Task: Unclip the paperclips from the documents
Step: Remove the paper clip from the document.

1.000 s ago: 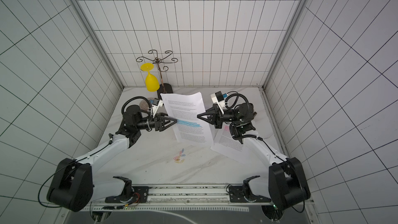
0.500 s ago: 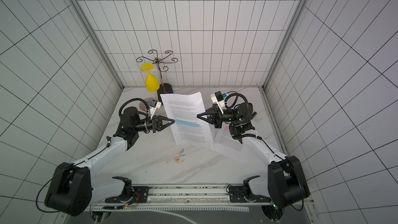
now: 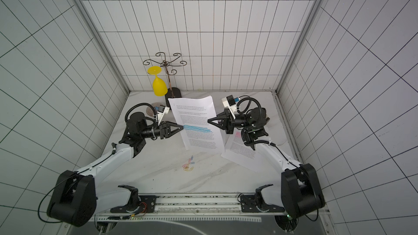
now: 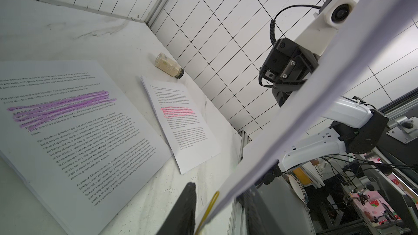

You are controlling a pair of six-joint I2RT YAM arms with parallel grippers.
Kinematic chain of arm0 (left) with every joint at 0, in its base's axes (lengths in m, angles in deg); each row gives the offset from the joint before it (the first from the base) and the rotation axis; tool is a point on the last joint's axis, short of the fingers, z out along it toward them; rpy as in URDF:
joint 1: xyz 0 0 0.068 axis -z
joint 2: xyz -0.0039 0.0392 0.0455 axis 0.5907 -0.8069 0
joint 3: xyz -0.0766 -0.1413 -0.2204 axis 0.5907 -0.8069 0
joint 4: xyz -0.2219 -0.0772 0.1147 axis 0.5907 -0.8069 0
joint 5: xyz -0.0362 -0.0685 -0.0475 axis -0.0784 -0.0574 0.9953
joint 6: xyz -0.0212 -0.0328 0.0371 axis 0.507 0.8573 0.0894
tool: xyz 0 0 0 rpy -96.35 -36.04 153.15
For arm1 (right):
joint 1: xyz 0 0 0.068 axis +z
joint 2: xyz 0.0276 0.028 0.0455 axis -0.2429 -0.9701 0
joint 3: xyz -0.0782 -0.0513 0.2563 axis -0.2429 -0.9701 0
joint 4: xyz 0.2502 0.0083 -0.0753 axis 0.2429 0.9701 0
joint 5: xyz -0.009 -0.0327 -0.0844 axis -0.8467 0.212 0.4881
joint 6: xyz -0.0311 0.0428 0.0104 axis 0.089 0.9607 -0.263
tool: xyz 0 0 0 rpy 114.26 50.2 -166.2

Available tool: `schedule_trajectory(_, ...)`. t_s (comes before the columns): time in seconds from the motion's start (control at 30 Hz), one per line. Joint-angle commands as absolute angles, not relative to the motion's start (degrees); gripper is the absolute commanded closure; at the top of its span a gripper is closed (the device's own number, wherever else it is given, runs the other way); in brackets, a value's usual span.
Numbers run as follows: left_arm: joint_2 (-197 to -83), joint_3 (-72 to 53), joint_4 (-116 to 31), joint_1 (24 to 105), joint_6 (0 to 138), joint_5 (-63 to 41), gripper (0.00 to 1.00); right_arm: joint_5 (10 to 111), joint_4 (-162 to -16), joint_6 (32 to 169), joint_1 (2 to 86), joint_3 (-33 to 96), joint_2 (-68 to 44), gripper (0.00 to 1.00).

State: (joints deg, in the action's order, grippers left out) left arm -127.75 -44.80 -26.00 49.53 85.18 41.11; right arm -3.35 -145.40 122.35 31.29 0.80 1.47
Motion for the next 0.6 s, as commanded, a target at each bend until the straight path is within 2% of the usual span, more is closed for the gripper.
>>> schedule_trajectory(0.0,-127.3,-45.3,-25.6,49.4,85.2,41.7,0.63,-3.3,-148.0,122.3,30.9,6.5,1.7,1.00)
schedule_trajectory(0.57,-127.5,-45.7,-26.0,49.7,84.9,42.0,0.63,-2.6,-149.6,123.4,30.9,7.2,1.3,1.00)
